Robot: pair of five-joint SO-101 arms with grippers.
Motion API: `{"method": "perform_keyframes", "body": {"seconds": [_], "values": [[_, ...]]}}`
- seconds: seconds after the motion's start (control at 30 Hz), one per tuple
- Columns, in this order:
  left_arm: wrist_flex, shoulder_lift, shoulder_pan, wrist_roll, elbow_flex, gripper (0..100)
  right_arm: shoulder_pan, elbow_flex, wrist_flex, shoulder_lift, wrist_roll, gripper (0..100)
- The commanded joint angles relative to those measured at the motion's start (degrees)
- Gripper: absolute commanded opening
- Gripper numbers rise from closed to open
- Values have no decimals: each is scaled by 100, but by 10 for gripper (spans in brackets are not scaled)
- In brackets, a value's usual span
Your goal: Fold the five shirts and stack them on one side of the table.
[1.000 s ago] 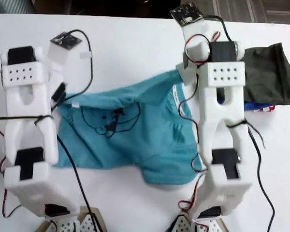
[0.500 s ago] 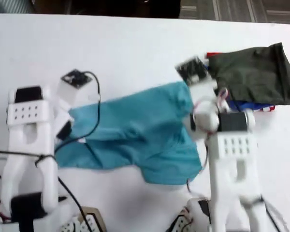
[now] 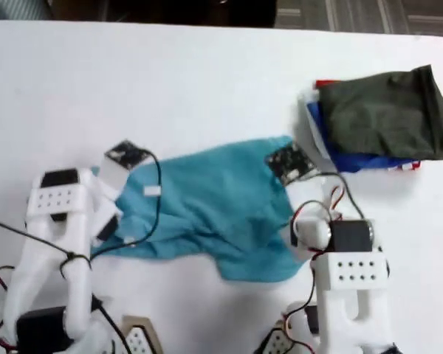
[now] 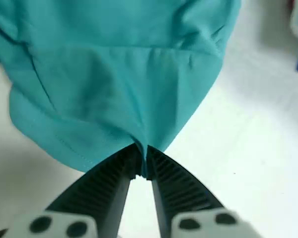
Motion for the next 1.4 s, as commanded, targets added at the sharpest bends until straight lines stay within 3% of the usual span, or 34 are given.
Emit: {"method": "perform_keyframes", "body": {"seconds": [0.0,0.17,0.3,0.4,0.53,0.6,0.7,0.73,0.8,1.0,1.2,1.37], "values": [[-229,-202,53,-62,101,28,66,193,-163,-154,325,19],[-114,-237,35,-62,66,113,66,185,-84,-154,668,26],[440,-246,18,-62,-374,234,57,-44,330,-163,782,160],[923,-246,-167,-62,-1112,234,57,-642,655,-163,765,241],[1407,-211,-360,-62,-2308,229,57,-1864,778,-163,642,201],[1424,-202,-334,-18,-2642,207,57,-2303,435,-92,229,170],[1099,-185,-9,193,-2580,18,4,-2268,-585,136,-352,23],[914,-149,114,387,-2457,20,-40,-2189,-936,356,-475,9],[554,53,387,589,-2246,42,-127,-2110,-1429,954,-571,45],[-545,1556,624,1108,-2088,24,-523,-2312,-2484,3292,-695,19],[-554,3086,527,1152,-2765,24,-813,-3270,-2501,5112,-695,19],[-422,3859,44,1116,-3512,24,-549,-4053,-2484,6422,-695,20]]}}
